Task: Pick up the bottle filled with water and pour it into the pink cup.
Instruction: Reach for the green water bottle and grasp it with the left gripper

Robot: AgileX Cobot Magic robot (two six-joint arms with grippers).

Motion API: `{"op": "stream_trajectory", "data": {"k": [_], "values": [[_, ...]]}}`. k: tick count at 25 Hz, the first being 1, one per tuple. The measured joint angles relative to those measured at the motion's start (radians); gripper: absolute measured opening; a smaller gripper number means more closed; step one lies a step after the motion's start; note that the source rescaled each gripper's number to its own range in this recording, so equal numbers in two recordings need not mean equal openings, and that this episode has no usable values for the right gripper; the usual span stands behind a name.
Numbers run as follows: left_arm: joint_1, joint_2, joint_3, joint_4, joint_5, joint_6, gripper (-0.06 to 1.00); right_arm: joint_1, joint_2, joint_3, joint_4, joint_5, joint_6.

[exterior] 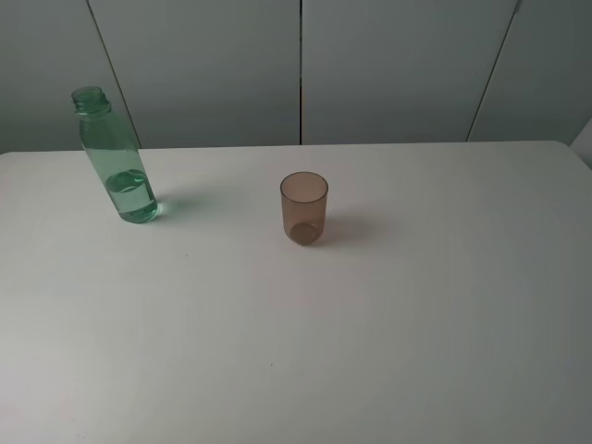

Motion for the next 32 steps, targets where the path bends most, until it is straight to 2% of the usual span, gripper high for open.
{"op": "stream_trajectory", "data": {"k": [18, 22, 25, 28, 32], "values": [[0.0, 0.001, -0.005, 0.002, 0.0, -0.006, 1.0, 0.0, 0.0, 0.0, 0.0, 0.0, 0.0], [0.0, 0.021, -0.1, 0.004, -0.014, -0.004, 1.0, 0.0, 0.0, 0.0, 0.0, 0.0, 0.0], [0.0, 0.13, -0.201, 0.015, -0.037, 0.006, 1.0, 0.0, 0.0, 0.0, 0.0, 0.0, 0.0], [0.0, 0.273, -0.277, 0.026, -0.096, 0.017, 1.0, 0.0, 0.0, 0.0, 0.0, 0.0, 0.0], [0.0, 0.47, -0.307, 0.026, -0.267, 0.069, 1.0, 0.0, 0.0, 0.0, 0.0, 0.0, 0.0]]}}
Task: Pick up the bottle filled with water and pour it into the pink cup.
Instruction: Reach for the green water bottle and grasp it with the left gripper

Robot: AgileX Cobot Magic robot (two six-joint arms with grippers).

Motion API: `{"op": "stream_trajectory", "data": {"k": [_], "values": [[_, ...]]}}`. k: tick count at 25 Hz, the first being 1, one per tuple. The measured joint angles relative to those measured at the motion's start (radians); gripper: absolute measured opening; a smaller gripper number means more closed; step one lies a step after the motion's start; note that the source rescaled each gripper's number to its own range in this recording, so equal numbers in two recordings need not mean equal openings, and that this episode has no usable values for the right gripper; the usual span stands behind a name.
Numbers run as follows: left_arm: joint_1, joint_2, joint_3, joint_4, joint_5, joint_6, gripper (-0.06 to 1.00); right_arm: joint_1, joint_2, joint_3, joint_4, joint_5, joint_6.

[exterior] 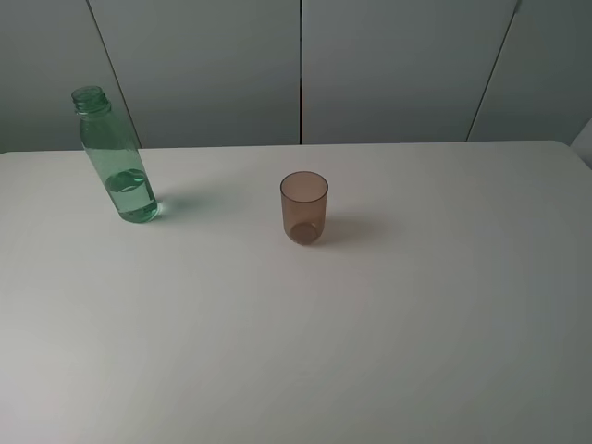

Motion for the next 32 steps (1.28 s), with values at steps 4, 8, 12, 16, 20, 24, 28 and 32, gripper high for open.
{"op": "stream_trajectory", "data": {"k": [4, 8, 12, 16, 20, 24, 28, 32], "values": [[0.0, 0.201, -0.001, -0.002, -0.139, 0.024, 1.0, 0.0, 0.0, 0.0, 0.0, 0.0, 0.0], [0.0, 0.334, 0.027, 0.008, -0.304, 0.025, 1.0, 0.0, 0.0, 0.0, 0.0, 0.0, 0.0], [0.0, 0.367, 0.194, 0.009, -0.546, 0.058, 1.0, 0.0, 0.0, 0.0, 0.0, 0.0, 0.0], [0.0, 0.367, 0.399, -0.024, -0.832, 0.081, 1.0, 0.0, 0.0, 0.0, 0.0, 0.0, 0.0], [0.0, 0.411, 0.465, -0.041, -0.953, 0.089, 1.0, 0.0, 0.0, 0.0, 0.0, 0.0, 0.0], [0.0, 0.552, 0.454, -0.063, -0.993, 0.106, 1.0, 0.0, 0.0, 0.0, 0.0, 0.0, 0.0], [0.0, 0.73, 0.391, -0.069, -1.036, 0.11, 1.0, 0.0, 0.0, 0.0, 0.0, 0.0, 0.0], [0.0, 0.86, 0.383, -0.065, -1.125, 0.11, 1.0, 0.0, 0.0, 0.0, 0.0, 0.0, 0.0]]}}
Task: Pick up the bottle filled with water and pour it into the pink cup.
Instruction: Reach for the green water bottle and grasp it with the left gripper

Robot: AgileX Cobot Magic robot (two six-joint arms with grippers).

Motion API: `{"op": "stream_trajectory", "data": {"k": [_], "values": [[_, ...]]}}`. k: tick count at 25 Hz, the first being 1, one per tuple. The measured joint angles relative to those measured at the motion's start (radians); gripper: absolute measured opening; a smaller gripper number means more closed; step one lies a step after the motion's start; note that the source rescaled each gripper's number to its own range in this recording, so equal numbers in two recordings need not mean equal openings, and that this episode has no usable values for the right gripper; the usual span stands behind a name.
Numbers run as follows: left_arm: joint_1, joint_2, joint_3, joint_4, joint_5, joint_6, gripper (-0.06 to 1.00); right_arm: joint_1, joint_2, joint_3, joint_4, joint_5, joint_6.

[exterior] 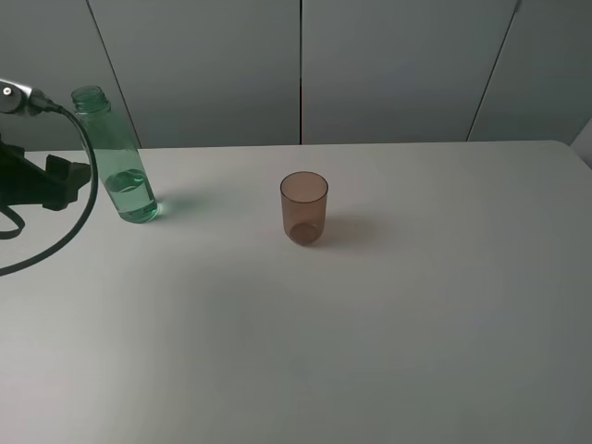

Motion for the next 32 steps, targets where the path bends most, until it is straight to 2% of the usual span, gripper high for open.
{"op": "stream_trajectory", "data": {"k": [6, 10, 16, 26, 29, 32], "values": [[0.002, 0.14, 0.07, -0.002, -0.257, 0.0, 1.0, 0.0, 0.0, 0.0, 0.0, 0.0, 0.0], [0.037, 0.207, 0.097, 0.001, -0.419, -0.011, 1.0, 0.0, 0.0, 0.0, 0.0, 0.0, 0.0], [0.08, 0.29, 0.099, 0.087, -0.529, -0.117, 1.0, 0.0, 0.0, 0.0, 0.0, 0.0, 0.0], [0.08, 0.501, 0.071, 0.223, -0.719, -0.13, 1.0, 0.0, 0.0, 0.0, 0.0, 0.0, 0.0], [0.08, 0.555, 0.055, 0.227, -0.782, -0.13, 1.0, 0.0, 0.0, 0.0, 0.0, 0.0, 0.0], [0.08, 0.599, 0.022, 0.227, -0.798, -0.12, 1.0, 0.0, 0.0, 0.0, 0.0, 0.0, 0.0]]}}
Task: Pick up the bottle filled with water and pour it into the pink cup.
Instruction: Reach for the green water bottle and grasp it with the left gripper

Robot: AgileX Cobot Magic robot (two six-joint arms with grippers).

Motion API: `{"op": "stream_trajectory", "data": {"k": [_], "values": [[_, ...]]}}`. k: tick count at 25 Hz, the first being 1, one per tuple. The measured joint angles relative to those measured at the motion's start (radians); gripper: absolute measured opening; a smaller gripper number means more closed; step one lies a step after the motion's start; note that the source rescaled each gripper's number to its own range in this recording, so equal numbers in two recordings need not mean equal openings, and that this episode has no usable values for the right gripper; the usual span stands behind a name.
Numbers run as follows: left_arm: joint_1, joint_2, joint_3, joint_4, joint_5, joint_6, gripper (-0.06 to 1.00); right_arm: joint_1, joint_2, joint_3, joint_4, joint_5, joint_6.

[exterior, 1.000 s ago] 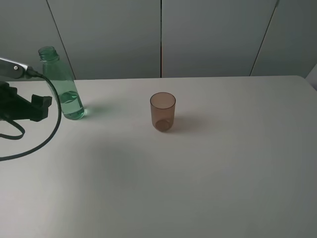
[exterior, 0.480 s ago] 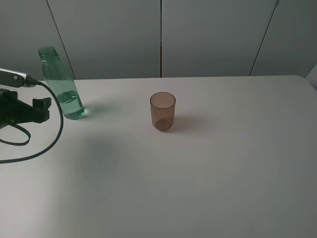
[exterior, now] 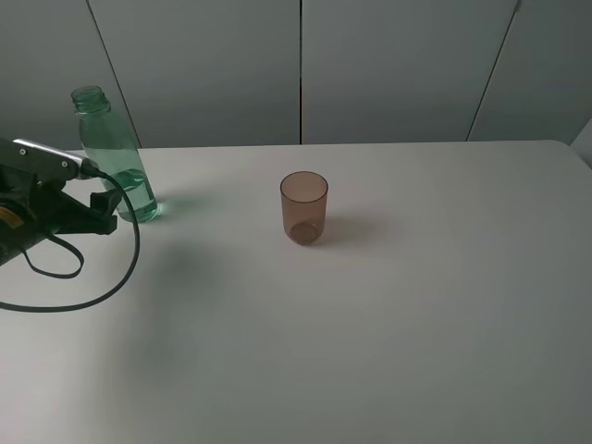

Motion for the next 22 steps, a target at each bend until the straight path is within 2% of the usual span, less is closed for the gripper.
{"op": "stream_trajectory", "data": {"k": [22], "values": [[0.0, 0.197, -0.206, 0.059, -0.016, 0.015, 1.0, 0.0, 0.0, 0.0, 0.0, 0.0, 0.0]]}}
